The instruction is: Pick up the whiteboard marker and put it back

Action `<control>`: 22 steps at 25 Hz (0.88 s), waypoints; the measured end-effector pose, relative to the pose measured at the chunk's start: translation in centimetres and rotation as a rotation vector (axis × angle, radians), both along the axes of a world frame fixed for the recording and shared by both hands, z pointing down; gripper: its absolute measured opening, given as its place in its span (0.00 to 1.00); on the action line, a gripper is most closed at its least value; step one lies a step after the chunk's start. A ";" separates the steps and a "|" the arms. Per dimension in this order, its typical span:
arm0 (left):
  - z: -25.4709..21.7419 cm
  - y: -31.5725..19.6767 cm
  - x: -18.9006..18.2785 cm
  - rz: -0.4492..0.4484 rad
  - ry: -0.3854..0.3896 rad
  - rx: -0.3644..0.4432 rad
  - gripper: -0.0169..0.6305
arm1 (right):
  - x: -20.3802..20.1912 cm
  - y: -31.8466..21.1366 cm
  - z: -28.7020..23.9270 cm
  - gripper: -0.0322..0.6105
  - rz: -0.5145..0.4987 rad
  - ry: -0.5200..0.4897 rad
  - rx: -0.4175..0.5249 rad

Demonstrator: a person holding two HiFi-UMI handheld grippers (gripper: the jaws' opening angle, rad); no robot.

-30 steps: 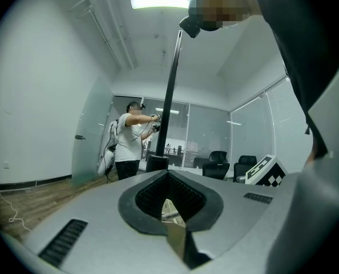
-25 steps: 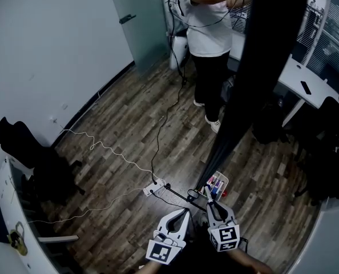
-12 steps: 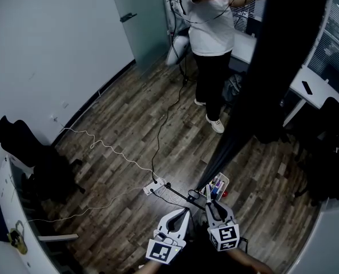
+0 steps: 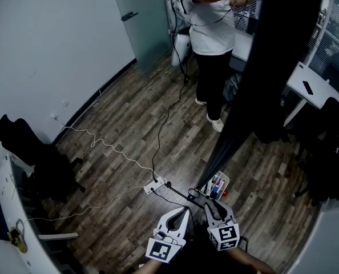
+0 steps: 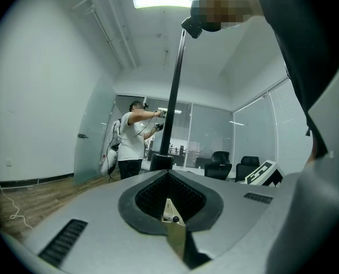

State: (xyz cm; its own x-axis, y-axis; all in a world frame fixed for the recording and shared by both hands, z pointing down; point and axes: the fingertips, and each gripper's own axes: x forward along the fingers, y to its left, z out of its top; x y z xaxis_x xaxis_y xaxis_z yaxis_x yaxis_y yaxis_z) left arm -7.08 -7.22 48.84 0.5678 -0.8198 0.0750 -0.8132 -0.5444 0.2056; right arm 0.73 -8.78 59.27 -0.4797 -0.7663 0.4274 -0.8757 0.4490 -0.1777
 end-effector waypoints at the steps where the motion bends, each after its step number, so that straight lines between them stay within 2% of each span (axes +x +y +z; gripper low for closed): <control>1: 0.0 0.0 0.0 -0.001 0.002 0.000 0.04 | 0.1 0.0 0.0 0.20 0.004 0.004 0.002; 6: -0.2 0.0 0.1 -0.004 0.008 0.000 0.04 | 1.0 -0.1 -0.4 0.20 0.031 -0.003 0.022; 12: -0.4 0.3 0.4 -0.001 0.010 0.014 0.04 | 1.3 0.2 -1.2 0.09 0.040 -0.002 0.049; 22: -1.1 0.6 0.8 -0.003 0.012 0.042 0.04 | 2.0 0.2 -2.8 0.07 0.041 -0.032 0.078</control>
